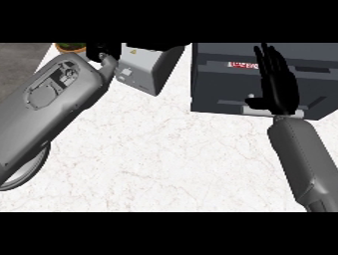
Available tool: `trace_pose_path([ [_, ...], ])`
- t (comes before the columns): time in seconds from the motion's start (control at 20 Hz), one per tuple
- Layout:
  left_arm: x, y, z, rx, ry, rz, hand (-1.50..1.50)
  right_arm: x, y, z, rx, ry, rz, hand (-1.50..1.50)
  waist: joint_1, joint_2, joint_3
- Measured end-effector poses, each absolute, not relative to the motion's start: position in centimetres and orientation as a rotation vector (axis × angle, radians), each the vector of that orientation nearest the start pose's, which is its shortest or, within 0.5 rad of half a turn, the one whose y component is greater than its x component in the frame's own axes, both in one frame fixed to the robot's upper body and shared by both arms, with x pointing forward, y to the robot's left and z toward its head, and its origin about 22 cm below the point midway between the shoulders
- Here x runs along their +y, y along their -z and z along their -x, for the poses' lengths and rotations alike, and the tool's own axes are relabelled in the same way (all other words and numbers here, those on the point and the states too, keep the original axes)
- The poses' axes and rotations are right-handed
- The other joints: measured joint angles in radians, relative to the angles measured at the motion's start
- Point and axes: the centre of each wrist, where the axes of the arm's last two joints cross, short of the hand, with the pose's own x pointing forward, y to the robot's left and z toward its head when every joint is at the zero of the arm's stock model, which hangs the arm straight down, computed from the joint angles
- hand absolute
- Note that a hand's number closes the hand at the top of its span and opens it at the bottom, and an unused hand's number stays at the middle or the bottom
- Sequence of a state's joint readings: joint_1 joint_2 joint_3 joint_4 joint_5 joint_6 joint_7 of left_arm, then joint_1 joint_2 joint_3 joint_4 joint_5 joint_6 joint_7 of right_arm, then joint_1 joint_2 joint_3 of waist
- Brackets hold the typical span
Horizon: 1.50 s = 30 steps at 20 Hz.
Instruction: Pick up the can, place it into the drawer and close the drawer
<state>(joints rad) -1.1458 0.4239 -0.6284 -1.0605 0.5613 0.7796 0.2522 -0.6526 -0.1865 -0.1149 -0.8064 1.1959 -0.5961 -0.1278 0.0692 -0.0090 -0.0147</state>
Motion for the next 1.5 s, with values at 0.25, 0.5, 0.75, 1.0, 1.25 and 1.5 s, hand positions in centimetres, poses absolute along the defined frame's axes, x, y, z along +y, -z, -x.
trace_pose_path([
  [0.25, 11.8, -20.6, -39.2, -1.731, 0.067, -0.234, -1.50, -23.2, -3.1, -41.2, -1.667, -0.851, 1.384, -1.50, 0.004, 0.010, 0.006],
  [0.5, 13.2, -19.7, -38.3, -1.724, 0.070, -0.234, -1.50, -22.2, -3.6, -42.7, -1.662, -0.815, 1.390, -1.50, 0.005, 0.018, 0.014],
  [0.75, 14.2, -18.7, -37.2, -1.729, 0.080, -0.230, -1.50, -21.9, -4.7, -43.7, -1.660, -0.788, 1.419, -1.50, 0.009, 0.019, 0.014],
  [1.0, 14.7, -17.8, -36.6, -1.726, 0.086, -0.229, -1.50, -21.8, -5.7, -44.6, -1.649, -0.834, 1.410, -1.50, 0.010, 0.029, 0.013],
  [1.25, 15.1, -17.6, -36.1, -1.731, 0.089, -0.226, -1.50, -21.8, -6.4, -45.1, -1.628, -0.857, 1.390, -1.50, 0.011, 0.034, 0.016],
  [1.5, 15.1, -16.7, -35.3, -1.730, 0.092, -0.223, -1.50, -21.7, -6.7, -45.3, -1.677, -0.841, 1.318, -1.50, 0.005, 0.036, 0.018],
])
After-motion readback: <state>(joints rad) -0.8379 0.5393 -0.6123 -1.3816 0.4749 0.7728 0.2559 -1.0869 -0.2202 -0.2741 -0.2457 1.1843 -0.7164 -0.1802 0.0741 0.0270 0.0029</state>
